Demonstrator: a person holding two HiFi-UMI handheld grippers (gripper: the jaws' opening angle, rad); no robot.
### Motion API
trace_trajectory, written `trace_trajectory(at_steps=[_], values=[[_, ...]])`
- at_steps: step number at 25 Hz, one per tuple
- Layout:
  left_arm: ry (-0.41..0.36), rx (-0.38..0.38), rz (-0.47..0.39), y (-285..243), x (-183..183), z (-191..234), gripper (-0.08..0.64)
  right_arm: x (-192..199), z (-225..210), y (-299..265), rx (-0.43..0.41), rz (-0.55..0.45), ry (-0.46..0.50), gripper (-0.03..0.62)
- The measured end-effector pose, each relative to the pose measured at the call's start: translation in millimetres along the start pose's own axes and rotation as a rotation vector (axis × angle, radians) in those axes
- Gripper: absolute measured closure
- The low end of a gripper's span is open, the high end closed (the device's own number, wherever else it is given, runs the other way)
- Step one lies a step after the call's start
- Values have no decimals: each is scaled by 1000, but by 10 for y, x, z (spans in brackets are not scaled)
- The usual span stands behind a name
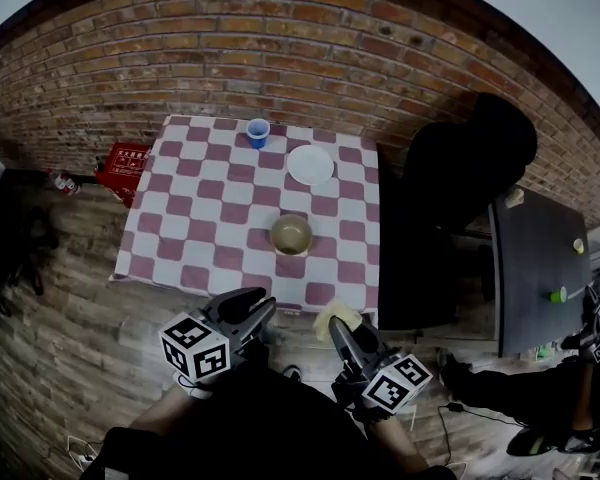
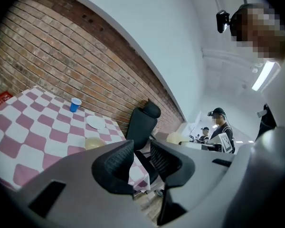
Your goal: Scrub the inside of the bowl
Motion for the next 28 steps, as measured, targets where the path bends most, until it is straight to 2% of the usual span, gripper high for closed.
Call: trace_trajectory(at_steps=[4,9,16,19,24,28], values=[[-3,-39,40,-142,-228,550,442,-173,-82,-455,45,14,36,505],[3,-129,88,-339,-361,1270,442,-284,-235,-904,147,67,144,505],[90,-83,248,-830,-141,1832,442,-264,-665,-1481,234,248,271,505],[130,-73,305,-1106,-45,1958,440,-255,-930,-1790,231,344,337,505],[227,-124,363,-1494,160,2168,440,-142,-1334,-2245,173,477,421,505],[340,-142,356,-1612,289,2247,440,-43,-1491,-2572,111,556,492,505]])
Point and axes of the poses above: the fingertips, and each gripper's own axes: y backward along the fingers, z to its left, x out of its underside, the point moved 9 cm from there along y, backward along the fingers
